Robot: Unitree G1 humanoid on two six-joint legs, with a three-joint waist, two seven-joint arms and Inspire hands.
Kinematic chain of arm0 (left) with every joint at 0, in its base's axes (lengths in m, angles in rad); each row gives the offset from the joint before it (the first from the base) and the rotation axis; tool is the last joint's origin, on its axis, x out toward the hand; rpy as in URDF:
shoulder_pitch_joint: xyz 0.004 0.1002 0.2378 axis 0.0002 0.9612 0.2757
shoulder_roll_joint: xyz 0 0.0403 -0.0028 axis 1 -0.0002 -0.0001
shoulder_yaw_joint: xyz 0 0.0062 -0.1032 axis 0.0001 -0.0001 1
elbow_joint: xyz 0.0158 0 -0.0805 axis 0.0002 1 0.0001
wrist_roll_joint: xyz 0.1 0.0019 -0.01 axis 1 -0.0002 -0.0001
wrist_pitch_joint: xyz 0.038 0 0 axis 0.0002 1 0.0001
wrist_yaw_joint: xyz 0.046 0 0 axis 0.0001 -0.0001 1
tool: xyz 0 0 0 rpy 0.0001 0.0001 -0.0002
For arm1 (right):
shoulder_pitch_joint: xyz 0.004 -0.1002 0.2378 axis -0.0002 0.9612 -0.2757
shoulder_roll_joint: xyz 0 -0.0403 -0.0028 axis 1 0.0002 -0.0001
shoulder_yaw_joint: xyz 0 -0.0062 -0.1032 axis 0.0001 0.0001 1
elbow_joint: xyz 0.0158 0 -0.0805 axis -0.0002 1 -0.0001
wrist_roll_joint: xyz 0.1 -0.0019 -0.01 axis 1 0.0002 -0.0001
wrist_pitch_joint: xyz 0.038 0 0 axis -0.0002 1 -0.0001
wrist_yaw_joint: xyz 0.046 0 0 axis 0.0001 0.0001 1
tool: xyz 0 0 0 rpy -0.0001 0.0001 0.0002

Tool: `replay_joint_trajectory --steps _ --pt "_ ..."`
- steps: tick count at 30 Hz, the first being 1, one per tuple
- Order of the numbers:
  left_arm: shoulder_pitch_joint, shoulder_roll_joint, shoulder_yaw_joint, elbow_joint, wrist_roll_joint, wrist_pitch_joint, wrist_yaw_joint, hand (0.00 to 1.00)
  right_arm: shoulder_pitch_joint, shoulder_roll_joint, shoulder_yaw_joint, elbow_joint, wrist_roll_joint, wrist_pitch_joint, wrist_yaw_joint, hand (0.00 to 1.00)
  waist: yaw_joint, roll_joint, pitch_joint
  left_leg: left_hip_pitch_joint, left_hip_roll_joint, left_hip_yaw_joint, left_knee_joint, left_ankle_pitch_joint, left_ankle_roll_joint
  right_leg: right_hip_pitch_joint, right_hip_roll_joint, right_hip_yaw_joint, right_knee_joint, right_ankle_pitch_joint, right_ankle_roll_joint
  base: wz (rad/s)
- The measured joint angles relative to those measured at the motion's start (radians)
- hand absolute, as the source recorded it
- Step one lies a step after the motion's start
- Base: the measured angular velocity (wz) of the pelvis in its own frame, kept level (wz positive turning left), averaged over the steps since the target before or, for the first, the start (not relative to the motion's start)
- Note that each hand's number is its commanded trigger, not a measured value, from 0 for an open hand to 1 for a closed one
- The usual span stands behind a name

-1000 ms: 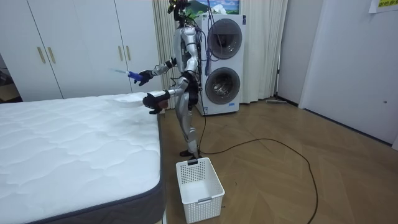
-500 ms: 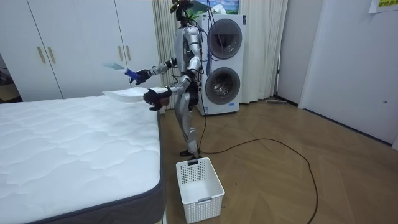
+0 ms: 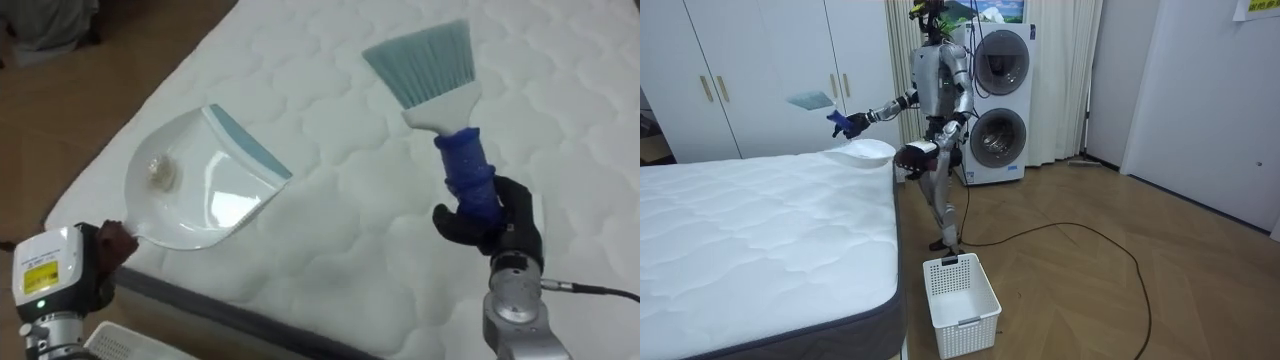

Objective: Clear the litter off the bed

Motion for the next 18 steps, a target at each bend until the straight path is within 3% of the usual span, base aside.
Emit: replay_joint_trajectory --steps 3,5,7,9,11,13,15,18 --pt "0.001 -0.013 0.0 -0.001 -0.001 0.0 -0.003 1.0 0.019 0.005 0.0 0.001 -0.006 -0.001 0.02 0.0 -0.006 0.003 0.0 -0.04 -0.016 -0.045 0.031 0.001 -0.001 0.001 -0.004 -0.061 -0.014 0.0 0.0 0.7" --pt "0.003 -0.018 0.0 -0.001 -0.002 0.0 -0.013 1.0 0.027 0.005 0.0 0.001 -0.006 -0.001 0.021 0.0 -0.011 0.004 0.0002 -0.062 -0.014 -0.024 0.047 0.001 -0.001 0.008 -0.005 -0.116 -0.014 -0.001 0.0 0.92" --pt "0.003 -0.022 -0.001 -0.001 -0.002 0.002 -0.029 1.0 0.032 0.004 -0.003 0.0 -0.004 -0.001 0.016 0.0 -0.038 0.002 0.0006 -0.091 0.004 0.08 0.074 -0.001 0.012 0.024 -0.007 -0.138 -0.011 -0.021 0.006 1.17" --pt "-0.004 -0.022 -0.002 -0.006 -0.001 0.005 -0.043 1.0 0.032 0.003 -0.007 0.0 0.012 -0.011 0.016 0.0 -0.055 0.001 0.0003 -0.112 0.011 0.136 0.087 -0.004 0.022 0.026 -0.008 -0.148 -0.012 -0.037 0.009 1.09" --pt "-0.007 -0.022 -0.003 -0.008 -0.002 0.009 -0.052 1.0 0.029 0.003 -0.007 -0.003 0.023 -0.014 0.016 0.0 -0.045 0.002 0.0009 -0.13 0.006 0.13 0.095 -0.005 0.022 0.021 -0.008 -0.162 -0.011 -0.047 0.01 0.71" --pt "-0.007 -0.023 -0.003 -0.008 -0.002 0.01 -0.069 1.0 0.028 0.003 -0.009 -0.003 0.024 -0.014 0.016 0.0 -0.039 0.007 0.0018 -0.142 -0.011 0.092 0.096 0.005 0.025 0.025 -0.009 -0.214 -0.012 -0.047 0.011 0.57" --pt "-0.007 -0.024 -0.002 -0.008 -0.001 0.008 -0.07 1.0 0.025 0.003 -0.009 -0.003 0.026 -0.014 0.016 0.0 -0.037 0.009 0.0027 -0.15 -0.013 0.088 0.097 0.012 0.027 0.026 -0.01 -0.243 -0.012 -0.047 0.011 0.49" --pt "-0.005 -0.024 -0.001 -0.008 -0.001 0.006 -0.071 1.0 0.025 0.003 -0.009 -0.002 0.025 -0.014 0.016 0.0 -0.027 0.011 0.0024 -0.15 -0.024 0.064 0.09 0.018 0.029 0.028 -0.008 -0.264 -0.008 -0.047 0.011 0.28"
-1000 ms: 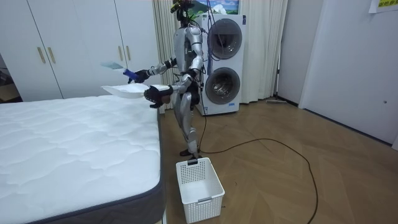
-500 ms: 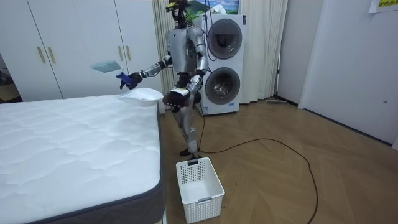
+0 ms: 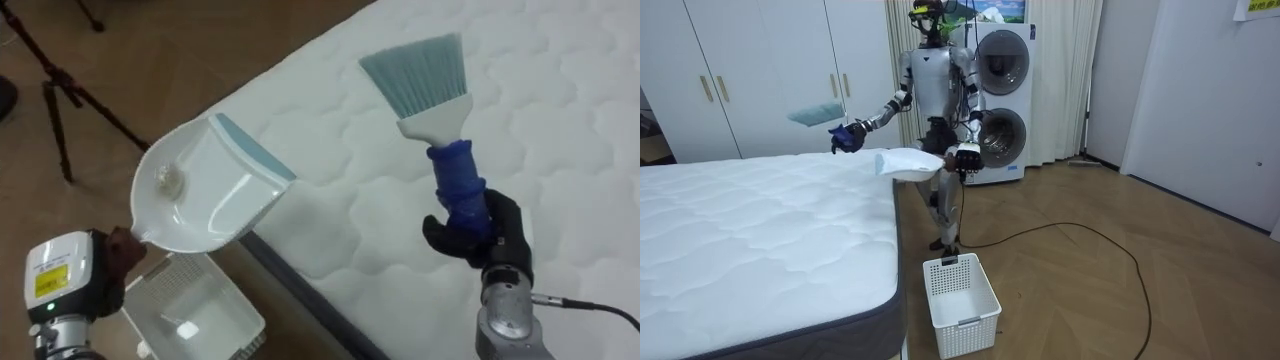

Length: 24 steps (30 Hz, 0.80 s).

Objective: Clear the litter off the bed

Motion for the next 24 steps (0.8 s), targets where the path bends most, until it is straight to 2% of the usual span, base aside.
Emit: replay_joint_trajectory --steps 5,8,9,10,12,13,15,16,17,18,19,20,22,24 --pt "0.0 0.0 0.002 -0.004 0.0 -0.028 0.0 1.0 0.001 0.001 0.0 0.003 -0.001 0.0 0.0 0.0 0.018 0.002 0.0012 0.004 -0.02 -0.042 -0.014 0.022 0.007 -0.008 -0.005 0.011 0.02 0.0 0.001 0.23" --pt "-0.001 0.002 0.027 -0.005 0.001 -0.045 0.007 1.0 0.001 0.001 -0.001 0.018 -0.003 -0.005 -0.003 0.0 0.039 0.004 0.0022 0.02 -0.024 -0.067 -0.019 0.026 0.009 -0.029 -0.018 0.063 0.082 -0.01 0.015 0.23" --pt "-0.001 0.002 0.036 -0.005 0.001 -0.045 0.013 1.0 0.002 0.001 -0.001 0.028 -0.006 -0.005 -0.009 0.0 0.043 0.008 0.0037 0.031 -0.024 -0.09 -0.026 0.029 0.013 -0.053 -0.02 0.105 0.131 -0.021 0.022 0.43" --pt "-0.006 0.002 0.041 -0.006 0.0 -0.046 0.016 1.0 0.002 0.0 -0.001 0.031 -0.006 -0.005 -0.022 0.0 0.043 0.012 0.0068 0.039 -0.024 -0.115 -0.04 0.036 0.017 -0.104 -0.02 0.171 0.185 -0.03 0.022 0.53" --pt "-0.01 0.002 0.042 -0.006 -0.001 -0.048 0.021 1.0 0.002 0.001 -0.001 0.048 -0.006 -0.005 -0.037 0.0 0.042 0.017 0.0098 0.053 -0.025 -0.155 -0.047 0.045 0.011 -0.178 -0.038 0.245 0.243 -0.031 0.021 0.74" --pt "-0.01 0.003 0.041 -0.006 -0.003 -0.05 0.024 1.0 0.003 0.004 -0.001 0.062 -0.004 -0.005 -0.04 0.0 0.034 0.015 0.0102 0.061 -0.033 -0.199 -0.046 0.047 0.005 -0.21 -0.048 0.286 0.237 -0.026 0.029 0.96" --pt "-0.019 0.011 0.033 -0.007 -0.006 -0.058 0.027 1.0 0.005 0.005 0.0 0.064 -0.002 -0.005 -0.061 0.0 0.004 0.001 0.0103 0.064 -0.057 -0.269 -0.043 0.052 -0.012 -0.242 -0.065 0.342 0.192 0.002 0.04 1.34" --pt "-0.02 0.017 0.025 -0.007 -0.011 -0.06 0.027 1.0 0.005 0.005 -0.001 0.064 -0.002 -0.008 -0.069 0.0 -0.013 -0.01 0.0104 0.062 -0.077 -0.308 -0.035 0.053 -0.023 -0.244 -0.069 0.368 0.146 0.03 0.057 1.39" --pt "-0.02 0.019 0.021 -0.007 -0.015 -0.06 0.027 1.0 0.007 0.004 -0.001 0.063 -0.003 -0.009 -0.073 0.0 -0.022 -0.013 0.0101 0.056 -0.086 -0.317 -0.023 0.053 -0.034 -0.236 -0.066 0.369 0.14 0.043 0.066 1.53" --pt "-0.023 0.018 0.015 -0.008 -0.014 -0.066 0.027 1.0 0.009 0.001 -0.007 0.061 -0.003 -0.01 -0.087 0.0 -0.05 -0.012 0.0091 0.032 -0.06 -0.222 -0.005 0.051 -0.029 -0.216 -0.075 0.329 0.134 0.063 0.06 1.75" --pt "-0.03 0.018 0.005 -0.007 -0.016 -0.071 0.03 1.0 0.022 0.002 -0.017 0.058 -0.002 -0.011 -0.102 0.0 -0.074 -0.008 0.0108 0.02 -0.001 -0.061 -0.012 0.042 -0.022 -0.205 -0.082 0.273 0.14 0.047 0.054 1.55" --pt "-0.029 0.019 -0.003 -0.007 -0.022 -0.071 0.033 1.0 0.031 0.002 -0.019 0.058 -0.001 -0.011 -0.106 0.0 -0.065 -0.011 0.0104 0.024 0.008 -0.033 -0.021 0.039 -0.024 -0.205 -0.082 0.269 0.143 0.042 0.051 0.81" --pt "-0.012 0.017 -0.009 -0.006 -0.053 -0.065 0.036 1.0 0.033 0.004 -0.02 0.056 -0.002 -0.012 -0.105 0.0 -0.035 -0.01 0.0106 0.034 0.004 -0.056 -0.045 0.039 -0.035 -0.19 -0.067 0.266 0.133 0.042 0.045 0.2" --pt "-0.011 0.016 -0.009 -0.006 -0.055 -0.063 0.034 1.0 0.038 0.004 -0.024 0.056 0.0 -0.012 -0.106 0.0 -0.036 -0.012 0.0095 0.043 -0.003 -0.079 -0.062 0.05 -0.034 -0.17 -0.063 0.267 0.116 0.039 0.034 0.41"
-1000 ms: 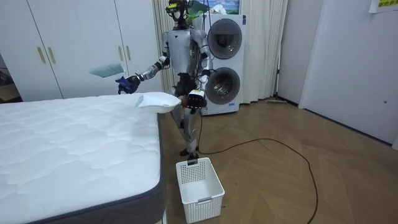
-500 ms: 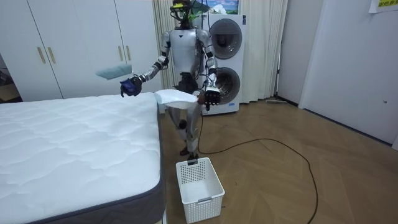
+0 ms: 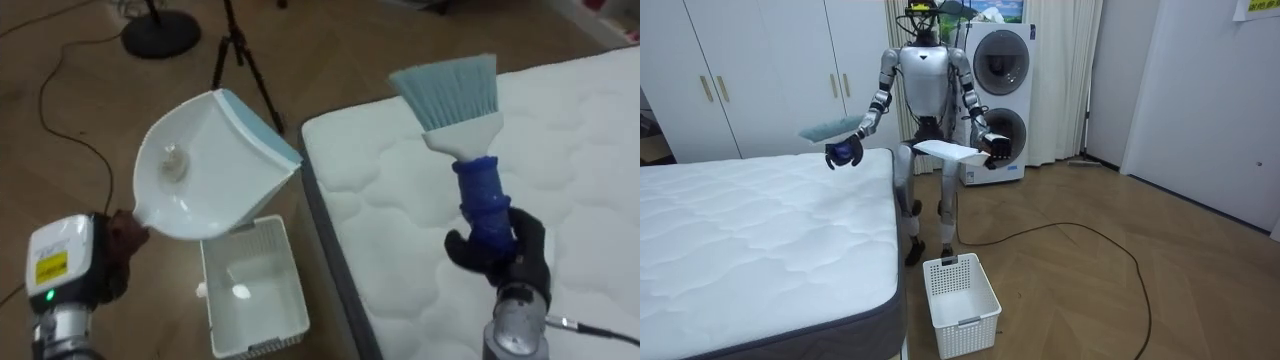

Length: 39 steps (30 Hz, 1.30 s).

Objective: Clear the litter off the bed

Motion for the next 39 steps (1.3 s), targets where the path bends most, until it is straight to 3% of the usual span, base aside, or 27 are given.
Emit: replay_joint_trajectory --steps 2,8,16,22,26,29,30,32,33,34,37,38,39 --pt "0.0 0.0 0.001 -0.001 0.007 0.0 -0.002 1.0 0.0 0.0 0.0 0.0 -0.001 0.0 -0.003 0.0 0.021 0.001 -0.0009 0.006 0.001 -0.006 -0.008 0.001 0.001 0.015 0.009 0.004 -0.017 -0.001 -0.004 0.2" --pt "0.003 -0.003 0.001 -0.019 0.007 0.011 -0.019 1.0 0.001 0.006 -0.003 0.002 -0.002 0.0 -0.005 0.0 0.024 -0.002 -0.0014 0.007 -0.007 -0.031 -0.018 0.0 0.003 0.046 0.011 -0.023 -0.054 -0.005 -0.007 0.28" --pt "0.005 -0.003 0.0 -0.019 0.009 0.016 -0.03 1.0 0.0 0.016 -0.008 0.032 -0.034 -0.01 -0.05 0.0 0.012 -0.005 -0.0016 -0.026 -0.033 -0.089 0.014 -0.006 0.009 0.081 0.009 -0.103 -0.083 -0.006 0.0 0.37" --pt "0.004 -0.002 0.0 -0.019 0.011 0.016 -0.044 1.0 0.002 0.016 -0.007 0.032 -0.042 -0.019 -0.071 0.0 0.021 0.017 -0.0023 -0.042 -0.051 -0.133 0.038 -0.007 0.007 0.087 0.009 -0.124 -0.085 -0.005 0.005 0.24" --pt "-0.005 0.019 0.0 -0.017 0.036 0.011 -0.053 1.0 -0.004 0.015 -0.007 0.063 -0.041 -0.045 -0.07 0.0 0.023 0.037 0.0 -0.061 -0.053 -0.127 0.072 -0.017 0.008 0.081 0.006 -0.131 -0.064 -0.013 0.009 0.11" --pt "-0.042 0.057 0.0 0.003 0.056 -0.007 -0.051 1.0 -0.011 0.009 -0.009 0.084 -0.026 -0.047 -0.07 0.0 0.02 0.045 0.0028 -0.094 -0.053 -0.079 0.12 -0.036 0.025 0.03 -0.029 -0.148 0.056 -0.061 0.013 0.1" --pt "-0.076 0.071 0.0 0.042 0.061 -0.021 -0.051 1.0 -0.014 0.007 -0.01 0.102 -0.016 -0.051 -0.067 0.0 0.021 0.046 0.0034 -0.105 -0.052 -0.057 0.146 -0.05 0.032 0.004 -0.047 -0.142 0.126 -0.085 0.018 0.06" --pt "-0.094 0.099 -0.001 0.061 0.067 -0.028 -0.05 1.0 -0.017 0.007 -0.009 0.119 -0.016 -0.054 -0.067 0.0 0.019 0.058 0.0092 -0.112 -0.057 -0.06 0.181 -0.071 0.034 -0.056 -0.06 -0.109 0.246 -0.091 0.019 -0.03" --pt "-0.103 0.127 -0.007 0.061 0.067 -0.03 -0.05 1.0 -0.018 0.007 -0.005 0.135 -0.02 -0.067 -0.066 0.0 0.007 0.066 0.0161 -0.116 -0.062 -0.077 0.193 -0.078 0.044 -0.113 -0.058 -0.059 0.316 -0.095 0.012 0.08" --pt "-0.117 0.152 -0.017 0.062 0.067 -0.03 -0.049 1.0 -0.026 0.005 -0.006 0.154 -0.035 -0.068 -0.06 0.0 -0.003 0.079 0.0221 -0.123 -0.078 -0.127 0.193 -0.07 0.045 -0.177 -0.039 0.003 0.354 -0.107 0.004 0.1" --pt "-0.166 0.208 -0.041 0.083 0.086 -0.031 -0.049 1.0 -0.062 0.006 -0.007 0.201 -0.068 -0.069 -0.037 0.0 -0.047 0.094 0.03 -0.143 -0.097 -0.198 0.185 -0.039 0.03 -0.316 -0.01 0.077 0.31 -0.096 0.005 0.4" --pt "-0.182 0.217 -0.055 0.094 0.088 -0.032 -0.048 1.0 -0.07 0.005 -0.008 0.21 -0.068 -0.069 -0.037 0.0 -0.054 0.093 0.0301 -0.144 -0.105 -0.207 0.185 -0.036 0.03 -0.334 -0.008 0.092 0.286 -0.082 0.006 0.61" --pt "-0.207 0.22 -0.075 0.112 0.094 -0.031 -0.049 1.0 -0.093 0.003 -0.007 0.234 -0.068 -0.073 -0.037 0.0 -0.063 0.092 0.0301 -0.145 -0.112 -0.208 0.187 -0.038 0.029 -0.352 -0.006 0.109 0.238 -0.042 0.009 0.39"
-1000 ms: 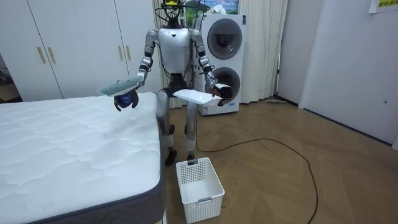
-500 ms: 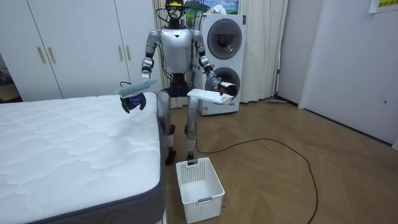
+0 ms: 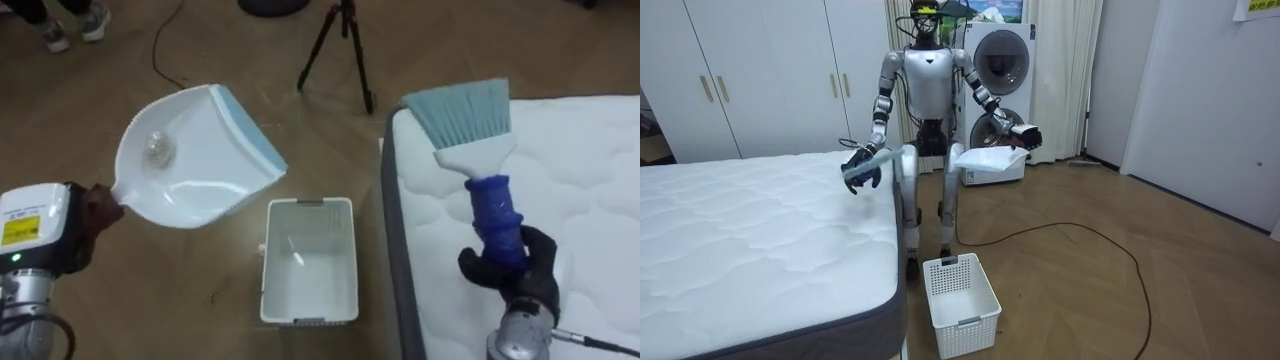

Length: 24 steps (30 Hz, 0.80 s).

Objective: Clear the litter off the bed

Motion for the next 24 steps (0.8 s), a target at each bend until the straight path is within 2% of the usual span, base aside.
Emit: replay_joint_trajectory --steps 1,2,3,5,6,7,9,11,12,14,16,20,22,24 --pt "-0.011 0.003 -0.026 0.005 0.0 0.0 0.0 1.0 -0.023 -0.004 0.003 0.015 0.001 -0.004 0.0 0.0 -0.005 -0.002 -0.001 0.0 -0.013 0.0 0.002 -0.005 0.0 -0.01 -0.005 0.012 -0.053 0.039 -0.006 0.3" --pt "-0.013 0.004 -0.037 0.005 -0.001 -0.001 0.001 1.0 -0.036 -0.007 0.004 0.016 0.003 -0.005 -0.001 0.0 -0.007 -0.004 -0.0012 -0.004 -0.021 0.002 0.005 -0.009 0.0 -0.013 -0.009 0.014 -0.07 0.047 -0.011 0.16" --pt "-0.018 0.003 -0.061 0.01 0.0 -0.003 0.004 1.0 -0.059 -0.016 0.005 0.018 0.006 -0.012 -0.003 0.0 -0.006 0.001 -0.001 -0.017 -0.028 0.014 0.008 -0.014 -0.002 -0.02 -0.019 0.018 -0.077 0.085 -0.005 0.13" --pt "-0.043 0.005 -0.086 0.037 0.004 -0.014 0.005 1.0 -0.101 -0.022 0.014 0.037 0.001 -0.023 -0.017 0.0 -0.007 0.002 0.0 -0.053 0.012 0.143 0.009 -0.025 -0.008 -0.037 -0.051 -0.014 -0.059 0.126 0.0 0.22" --pt "-0.062 0.004 -0.094 0.055 0.005 -0.012 0.006 1.0 -0.114 -0.022 0.023 0.04 -0.005 -0.031 -0.023 0.0 -0.016 -0.001 0.0016 -0.078 0.048 0.248 0.017 -0.043 -0.012 -0.053 -0.07 -0.039 -0.036 0.144 -0.001 0.38" --pt "-0.073 0.005 -0.102 0.066 0.005 -0.01 0.006 1.0 -0.12 -0.023 0.034 0.04 -0.005 -0.043 -0.024 0.0 -0.019 -0.002 0.0007 -0.09 0.064 0.282 0.022 -0.055 -0.02 -0.073 -0.069 -0.043 -0.015 0.137 -0.006 0.31" --pt "-0.074 0.007 -0.115 0.074 0.005 0.005 0.007 1.0 -0.134 -0.024 0.05 0.04 -0.01 -0.053 -0.02 0.0 -0.018 0.0 0.0014 -0.104 0.066 0.279 0.02 -0.059 -0.026 -0.094 -0.063 -0.042 -0.004 0.129 -0.014 0.06" --pt "-0.083 0.021 -0.128 0.085 0.005 0.003 0.01 1.0 -0.148 -0.025 0.075 0.055 -0.011 -0.06 -0.02 0.0 -0.026 0.002 0.0023 -0.122 0.076 0.287 0.018 -0.062 -0.033 -0.109 -0.064 -0.051 0.001 0.122 -0.022 0.11" --pt "-0.109 0.025 -0.148 0.122 0.004 0.002 0.023 1.0 -0.15 -0.025 0.085 0.082 -0.017 -0.069 -0.019 0.0 -0.036 0.002 0.0024 -0.126 0.079 0.292 0.015 -0.063 -0.033 -0.112 -0.07 -0.068 0.013 0.108 -0.026 0.36" --pt "-0.123 0.03 -0.163 0.143 0.003 0.007 0.033 1.0 -0.152 -0.025 0.085 0.123 -0.041 -0.072 -0.019 0.0 -0.047 0.004 0.0032 -0.129 0.094 0.327 0.003 -0.061 -0.031 -0.114 -0.07 -0.074 0.014 0.096 -0.028 0.25" --pt "-0.125 0.046 -0.163 0.145 0.004 0.008 0.053 1.0 -0.154 -0.027 0.085 0.155 -0.053 -0.073 -0.019 0.0 -0.047 0.007 0.0044 -0.157 0.108 0.344 0.002 -0.066 -0.022 -0.146 -0.065 -0.074 0.018 0.092 -0.033 0.0" --pt "-0.142 0.061 -0.173 0.147 0.037 0.018 0.057 1.0 -0.154 -0.033 0.085 0.197 -0.072 -0.072 -0.019 0.0 -0.048 0.015 0.0091 -0.198 0.11 0.348 0.011 -0.067 -0.004 -0.19 -0.067 -0.074 0.031 0.09 -0.035 0.0" --pt "-0.159 0.084 -0.212 0.149 0.041 0.021 0.064 1.0 -0.154 -0.033 0.101 0.203 -0.079 -0.07 -0.019 0.0 -0.048 0.016 0.01 -0.218 0.11 0.366 0.014 -0.07 0.008 -0.22 -0.073 -0.069 0.048 0.087 -0.033 -0.08" --pt "-0.164 0.086 -0.217 0.153 0.043 0.031 0.064 1.0 -0.154 -0.033 0.122 0.202 -0.084 -0.07 -0.019 0.0 -0.049 0.017 0.0105 -0.226 0.107 0.378 0.016 -0.072 0.01 -0.236 -0.08 -0.065 0.061 0.085 -0.032 -0.13"
